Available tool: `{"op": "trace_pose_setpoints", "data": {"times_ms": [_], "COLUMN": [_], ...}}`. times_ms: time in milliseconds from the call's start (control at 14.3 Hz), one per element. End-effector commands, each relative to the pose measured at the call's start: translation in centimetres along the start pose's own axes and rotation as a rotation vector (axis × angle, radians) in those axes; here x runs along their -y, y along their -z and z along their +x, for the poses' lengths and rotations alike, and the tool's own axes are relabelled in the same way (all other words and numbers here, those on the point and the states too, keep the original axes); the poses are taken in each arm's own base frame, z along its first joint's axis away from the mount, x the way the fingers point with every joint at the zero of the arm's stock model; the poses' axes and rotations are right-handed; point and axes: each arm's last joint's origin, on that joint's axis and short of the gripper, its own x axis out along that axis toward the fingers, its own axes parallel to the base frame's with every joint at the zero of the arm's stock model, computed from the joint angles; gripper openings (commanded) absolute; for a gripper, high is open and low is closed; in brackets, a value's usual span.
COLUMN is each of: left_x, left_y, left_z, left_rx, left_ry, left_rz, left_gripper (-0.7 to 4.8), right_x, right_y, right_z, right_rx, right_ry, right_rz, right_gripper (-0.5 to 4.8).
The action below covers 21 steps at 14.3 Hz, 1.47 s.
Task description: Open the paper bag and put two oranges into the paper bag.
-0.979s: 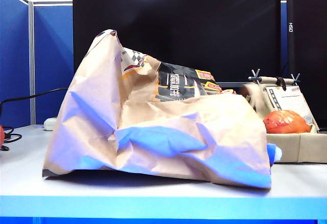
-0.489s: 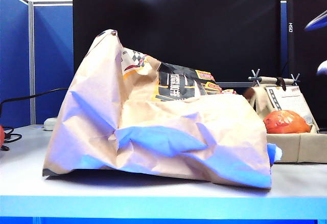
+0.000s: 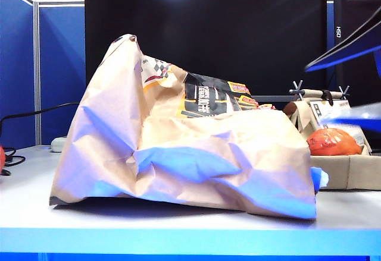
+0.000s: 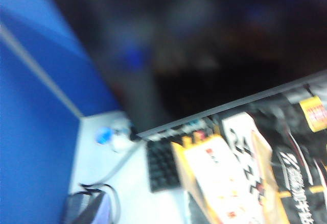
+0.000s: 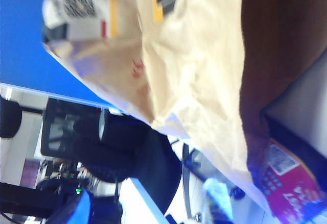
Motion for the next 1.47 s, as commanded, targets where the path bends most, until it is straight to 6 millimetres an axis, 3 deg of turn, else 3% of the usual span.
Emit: {"op": "trace_pose_setpoints", "data": {"times_ms": [70, 489, 839, 1259, 1328, 1468], "left_x": [-3.1, -6.3, -6.4, -6.2, -6.1, -5.8], "left_y": [0.1, 0.7, 0.8, 0.9, 0.9, 1.1], "left_z": [-2.5, -6.2, -6.2, -5.9, -5.7, -5.0], "left_rx": [0.046, 0.116, 0.114, 0.097, 0.089, 0.059], "left_ry": [-0.060, -0.107, -0.133, -0.133, -0.134, -0.175], "left_rz": [-0.016, -0.077, -0.076, -0.063, -0.056, -0.034], "left_gripper": [1.98, 1.98, 1.98, 1.98, 1.98, 1.98], "right_x": [0.2, 0.7, 1.6, 1.8, 1.3, 0.0], "right_y": [-0.4, -1.8, -1.6, -2.1, -2.3, -2.6], "right_z": [1.4, 2.4, 2.4, 3.5, 3.9, 5.0], "right_rx": [0.015, 0.036, 0.048, -0.011, -0.020, -0.037], "right_ry": [0.009, 0.056, 0.186, 0.136, 0.119, 0.079], "right_rz": [-0.016, -0.061, -0.096, -0.061, -0.080, -0.129], "right_gripper": [2.70, 2.70, 2.70, 2.69, 2.55, 1.06]}}
